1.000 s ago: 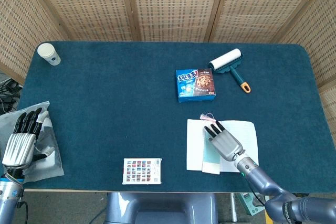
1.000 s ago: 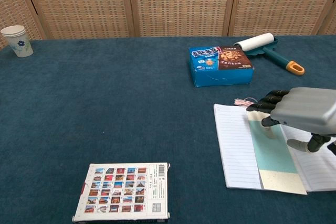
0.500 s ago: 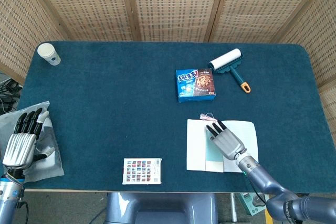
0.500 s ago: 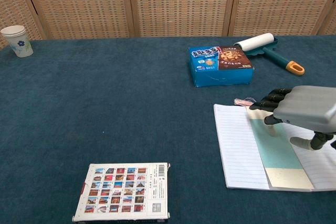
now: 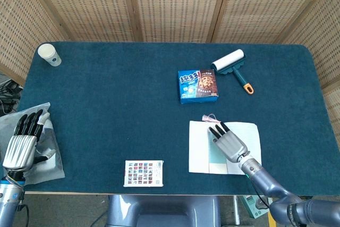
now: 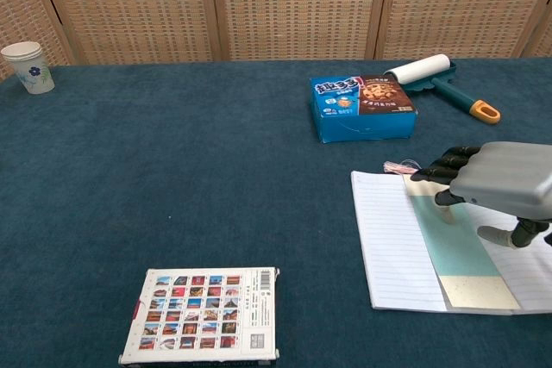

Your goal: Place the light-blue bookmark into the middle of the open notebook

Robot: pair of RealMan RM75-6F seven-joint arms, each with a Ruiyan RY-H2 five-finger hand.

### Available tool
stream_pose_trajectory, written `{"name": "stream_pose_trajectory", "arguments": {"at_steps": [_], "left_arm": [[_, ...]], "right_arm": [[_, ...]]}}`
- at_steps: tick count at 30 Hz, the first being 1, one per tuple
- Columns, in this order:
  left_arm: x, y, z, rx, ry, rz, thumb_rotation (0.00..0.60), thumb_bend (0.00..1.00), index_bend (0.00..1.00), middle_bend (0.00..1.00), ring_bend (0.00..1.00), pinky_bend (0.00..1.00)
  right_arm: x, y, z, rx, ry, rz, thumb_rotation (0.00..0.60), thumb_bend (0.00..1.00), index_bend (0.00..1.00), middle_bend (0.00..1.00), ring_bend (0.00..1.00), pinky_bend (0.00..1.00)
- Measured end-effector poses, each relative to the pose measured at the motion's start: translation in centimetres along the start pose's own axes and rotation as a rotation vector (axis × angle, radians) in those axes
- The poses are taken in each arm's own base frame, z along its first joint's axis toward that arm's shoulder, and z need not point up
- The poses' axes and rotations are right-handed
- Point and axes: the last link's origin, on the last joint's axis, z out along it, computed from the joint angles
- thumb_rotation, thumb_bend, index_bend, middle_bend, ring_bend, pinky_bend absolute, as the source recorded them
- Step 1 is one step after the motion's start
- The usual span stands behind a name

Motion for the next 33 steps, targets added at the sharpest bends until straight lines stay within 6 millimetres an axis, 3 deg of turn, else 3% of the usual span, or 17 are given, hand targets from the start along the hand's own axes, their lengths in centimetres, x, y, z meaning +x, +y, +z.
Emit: {"name": "stream_pose_trajectory", "arguments": {"at_steps": [18,25,33], "left_arm": [[0.1,0.0,0.0,-0.002,0.004,-0.005,0.600,0.05,0.00,0.00,0.00,0.00],[0.3,-0.1,-0.1,-0.001,0.010,-0.012,0.600,0.05,0.00,0.00,0.00,0.00],[0.5,-0.4,-0.1,0.008,0.011,-0.021,0.600,0.05,0.00,0.00,0.00,0.00]], "right_arm": [[1.8,0.4,-0.7,-0.012,0.036,-0.025,0.600,0.66,0.33,0.00,0.00,0.00],[3.4,0.8,-1.7,-0.041,0.085,0.001,0.600,0.51,0.25,0.00,0.00,0.00],[3.8,2.1,-4.0,-0.139,0.167,0.169,0.600,0.39,0.10,0.00,0.00,0.00]]}}
